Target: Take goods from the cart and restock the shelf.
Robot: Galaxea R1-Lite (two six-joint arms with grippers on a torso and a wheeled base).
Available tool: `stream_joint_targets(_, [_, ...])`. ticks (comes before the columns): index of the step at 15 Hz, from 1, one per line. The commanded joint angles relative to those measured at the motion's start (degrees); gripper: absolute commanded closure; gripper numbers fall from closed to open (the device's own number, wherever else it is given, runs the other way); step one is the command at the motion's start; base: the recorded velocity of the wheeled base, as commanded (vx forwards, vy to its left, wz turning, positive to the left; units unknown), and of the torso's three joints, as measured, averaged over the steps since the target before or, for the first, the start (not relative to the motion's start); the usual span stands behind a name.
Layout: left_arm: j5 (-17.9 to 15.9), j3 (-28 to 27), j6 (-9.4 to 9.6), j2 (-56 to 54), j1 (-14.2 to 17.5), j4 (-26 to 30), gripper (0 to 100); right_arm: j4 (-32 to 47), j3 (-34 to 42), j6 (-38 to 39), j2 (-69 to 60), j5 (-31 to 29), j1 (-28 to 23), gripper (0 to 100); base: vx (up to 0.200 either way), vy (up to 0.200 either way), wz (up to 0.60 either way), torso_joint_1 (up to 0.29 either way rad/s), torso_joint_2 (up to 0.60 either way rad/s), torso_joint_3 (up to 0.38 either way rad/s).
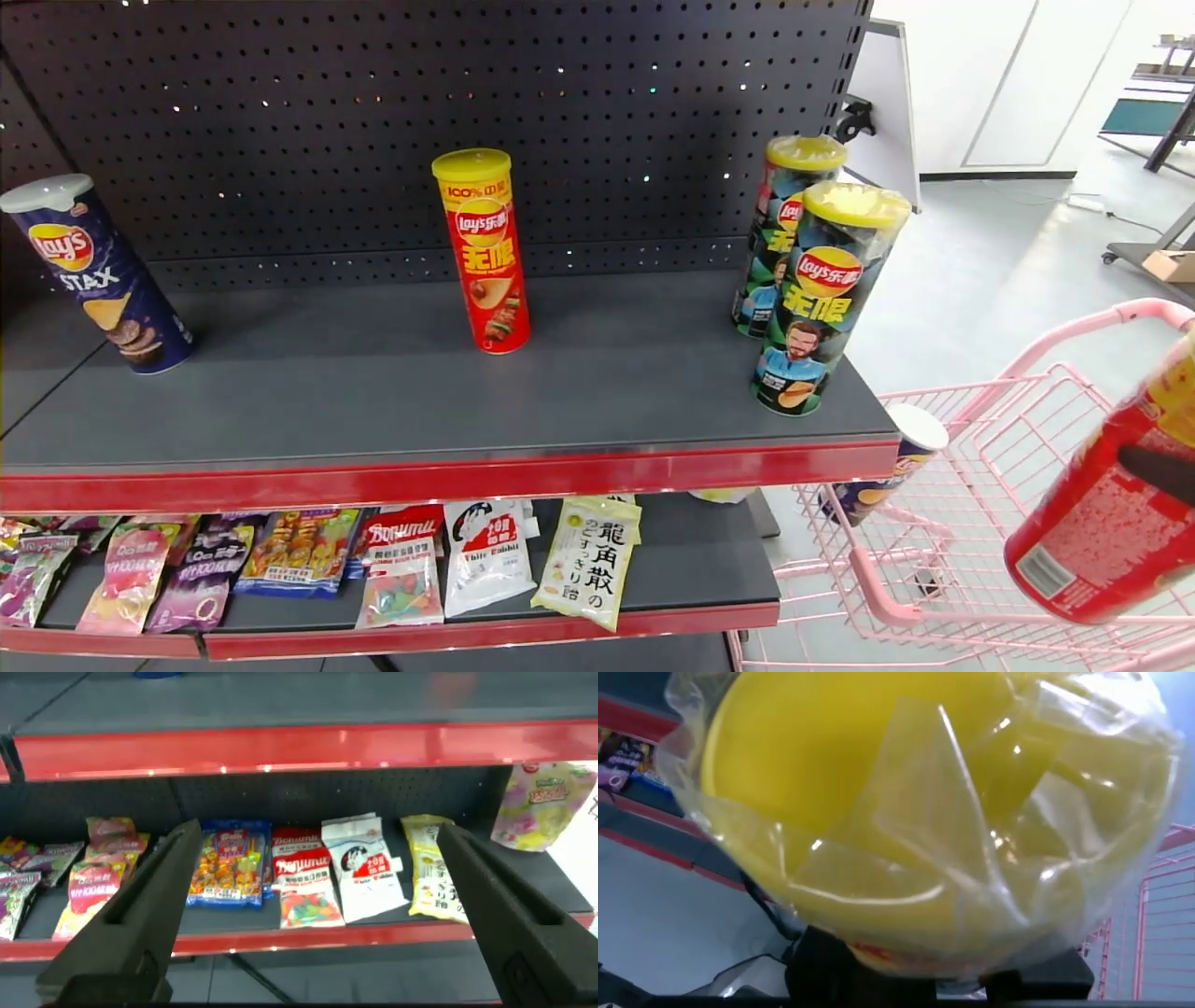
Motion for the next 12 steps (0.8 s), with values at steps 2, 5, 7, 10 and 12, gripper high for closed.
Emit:
stream_joint_targets(2, [0.04, 0.01, 0.04, 0.05, 0.01, 0.03, 0, 0.05, 1.12, -0.45, -1.93, 2.59, 0.11, 100, 0.000, 0.200, 0.00, 0.000, -0.01, -0.002])
stream_joint_targets(5, [0.04, 0.01, 0.04, 0.05, 0.01, -0.05, 0, 0.14, 1.39, -1.15, -3.25, 3.47, 0.11, 100, 0.000, 0.200, 0.00, 0.007, 0.00, -0.007])
stream_joint_targets(7, [0.04, 0.01, 0.04, 0.05, 0.01, 0.03, 0, 0.14, 1.56, -1.15, -3.33, 3.47, 0.11, 100, 0.000, 0.200, 0.00, 0.002, 0.00, 0.002])
stream_joint_targets(10, [0.04, 0.01, -0.05, 0.05, 0.01, 0.03, 0, 0.05, 2.27, -1.15, -3.51, 4.17, 0.20, 100, 0.000, 0.200, 0.00, 0.002, 0.00, 0.004])
stream_joint_targets(12, [0.04, 0.01, -0.05, 0.05, 0.01, 0.03, 0, 0.05, 2.27, -1.15, -3.60, 6.37, 0.38, 100, 0.000, 0.100, 0.00, 0.001, 0.00, 0.001])
